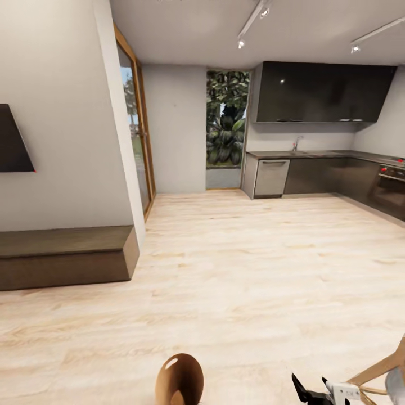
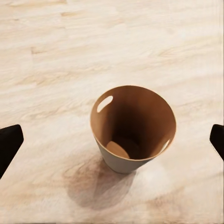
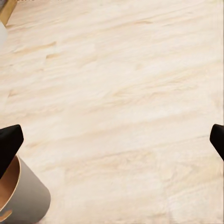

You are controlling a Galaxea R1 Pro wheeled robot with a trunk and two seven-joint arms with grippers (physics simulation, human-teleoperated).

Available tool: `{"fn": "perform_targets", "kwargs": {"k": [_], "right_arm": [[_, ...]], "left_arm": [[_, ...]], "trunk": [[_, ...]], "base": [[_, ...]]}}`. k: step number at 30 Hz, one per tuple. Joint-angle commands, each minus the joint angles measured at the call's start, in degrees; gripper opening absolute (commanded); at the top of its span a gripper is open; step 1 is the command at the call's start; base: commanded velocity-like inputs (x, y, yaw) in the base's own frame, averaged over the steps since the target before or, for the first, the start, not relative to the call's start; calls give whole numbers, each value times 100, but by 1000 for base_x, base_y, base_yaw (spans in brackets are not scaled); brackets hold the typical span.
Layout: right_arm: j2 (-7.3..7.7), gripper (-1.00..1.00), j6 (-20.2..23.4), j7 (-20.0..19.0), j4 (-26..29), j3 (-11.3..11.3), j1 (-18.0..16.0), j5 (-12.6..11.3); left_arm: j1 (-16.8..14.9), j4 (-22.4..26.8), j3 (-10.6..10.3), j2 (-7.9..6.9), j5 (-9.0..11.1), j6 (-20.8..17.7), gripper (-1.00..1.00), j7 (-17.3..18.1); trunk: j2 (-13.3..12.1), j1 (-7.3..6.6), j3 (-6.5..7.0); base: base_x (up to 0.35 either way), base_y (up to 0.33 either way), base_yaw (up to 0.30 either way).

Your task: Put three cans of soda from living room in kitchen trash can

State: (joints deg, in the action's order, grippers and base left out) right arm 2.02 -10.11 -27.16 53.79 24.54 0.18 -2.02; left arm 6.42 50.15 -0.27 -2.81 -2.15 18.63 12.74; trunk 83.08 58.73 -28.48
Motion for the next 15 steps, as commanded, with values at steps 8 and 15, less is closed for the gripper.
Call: {"fn": "perform_targets", "kwargs": {"k": [8,15], "right_arm": [[-9,100,-4,0,0,1,0,0],[-15,100,-1,4,-1,-38,0,8]], "left_arm": [[0,3,1,0,3,-7,100,49],[-42,-10,1,0,4,-37,100,57]], "trunk": [[0,0,-8],[0,0,-43]], "base": [[-157,1,-144],[-10,187,-11]]}}
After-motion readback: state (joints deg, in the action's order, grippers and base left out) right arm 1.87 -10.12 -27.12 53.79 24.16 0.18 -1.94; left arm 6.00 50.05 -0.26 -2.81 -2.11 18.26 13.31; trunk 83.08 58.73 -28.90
